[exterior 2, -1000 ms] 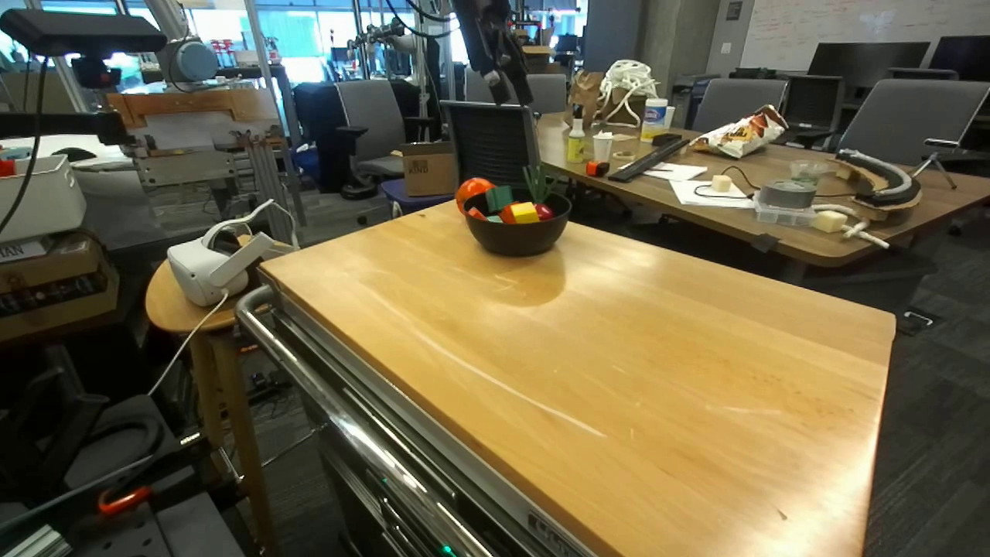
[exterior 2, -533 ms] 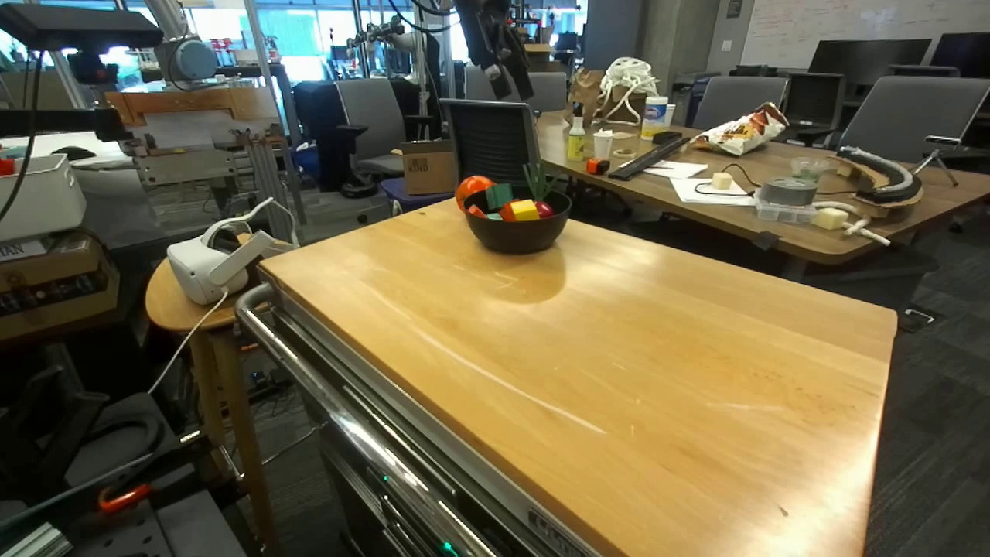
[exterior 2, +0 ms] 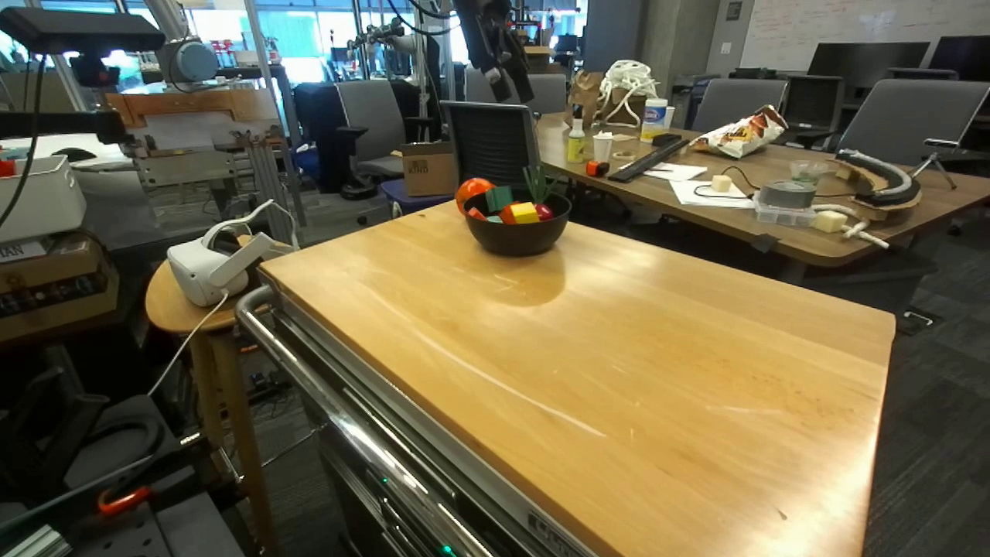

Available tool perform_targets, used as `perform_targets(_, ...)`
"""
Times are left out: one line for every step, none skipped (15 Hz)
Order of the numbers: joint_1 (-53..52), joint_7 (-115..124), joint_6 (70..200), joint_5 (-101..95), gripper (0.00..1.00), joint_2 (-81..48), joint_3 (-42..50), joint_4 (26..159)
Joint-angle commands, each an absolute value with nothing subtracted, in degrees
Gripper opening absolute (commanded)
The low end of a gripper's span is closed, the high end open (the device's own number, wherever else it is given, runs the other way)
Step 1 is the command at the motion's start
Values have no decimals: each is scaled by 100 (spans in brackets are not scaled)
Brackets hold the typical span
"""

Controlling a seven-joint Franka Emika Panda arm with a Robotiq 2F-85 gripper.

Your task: Move the apple backwards, place the radish and blocks inside the black bowl

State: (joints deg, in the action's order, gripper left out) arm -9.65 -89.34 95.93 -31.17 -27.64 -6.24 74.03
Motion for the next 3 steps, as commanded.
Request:
perform_targets(-1004,-8947,9573,-3095,100,-2773,-581,7372)
perform_targets(-1004,-8947,9573,-3096,100,-2773,-581,7372)
perform_targets(-1004,-8947,9573,-3096,100,-2773,-581,7372)
